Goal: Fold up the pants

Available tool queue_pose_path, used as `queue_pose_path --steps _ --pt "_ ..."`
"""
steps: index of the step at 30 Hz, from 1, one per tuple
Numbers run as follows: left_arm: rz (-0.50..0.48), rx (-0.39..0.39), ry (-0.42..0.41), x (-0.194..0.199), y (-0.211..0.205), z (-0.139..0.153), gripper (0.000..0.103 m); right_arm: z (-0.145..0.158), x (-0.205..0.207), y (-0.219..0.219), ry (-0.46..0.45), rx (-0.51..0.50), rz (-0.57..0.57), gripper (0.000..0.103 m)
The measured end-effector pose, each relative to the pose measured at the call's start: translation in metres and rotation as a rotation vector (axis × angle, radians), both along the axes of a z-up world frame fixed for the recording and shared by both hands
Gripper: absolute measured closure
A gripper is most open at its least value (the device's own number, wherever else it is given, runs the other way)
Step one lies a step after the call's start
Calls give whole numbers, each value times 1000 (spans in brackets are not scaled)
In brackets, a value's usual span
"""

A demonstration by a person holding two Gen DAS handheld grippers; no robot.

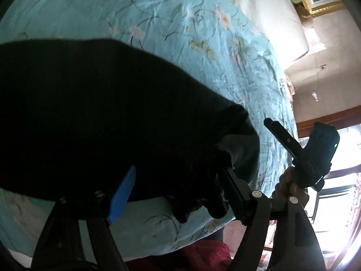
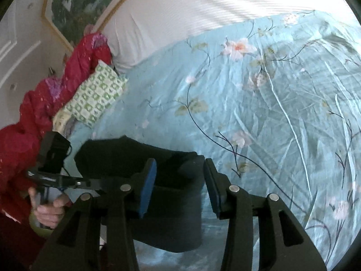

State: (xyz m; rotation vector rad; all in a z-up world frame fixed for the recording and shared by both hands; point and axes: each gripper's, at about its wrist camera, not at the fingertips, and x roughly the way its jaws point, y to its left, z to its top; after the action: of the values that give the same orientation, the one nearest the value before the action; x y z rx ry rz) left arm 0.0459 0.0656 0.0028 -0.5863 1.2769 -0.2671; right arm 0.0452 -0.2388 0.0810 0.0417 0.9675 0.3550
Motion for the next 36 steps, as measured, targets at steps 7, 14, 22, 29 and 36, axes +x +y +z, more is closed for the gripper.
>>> queue_pose_path --steps 7,14,22,29,36 --pt "27 13 27 6 -18 -3 23 -25 20 15 101 -97 121 58" --pt "-5 140 37 6 -47 -6 22 -31 23 26 107 -205 157 58" --pt "18 32 38 4 -20 -6 22 -2 -31 65 21 -232 334 55" --pt "-13 59 51 18 -31 -7 22 -29 -97 96 -74 -449 459 43" --pt "-39 153 25 22 -47 -10 47 -87 -124 128 -241 -814 546 33"
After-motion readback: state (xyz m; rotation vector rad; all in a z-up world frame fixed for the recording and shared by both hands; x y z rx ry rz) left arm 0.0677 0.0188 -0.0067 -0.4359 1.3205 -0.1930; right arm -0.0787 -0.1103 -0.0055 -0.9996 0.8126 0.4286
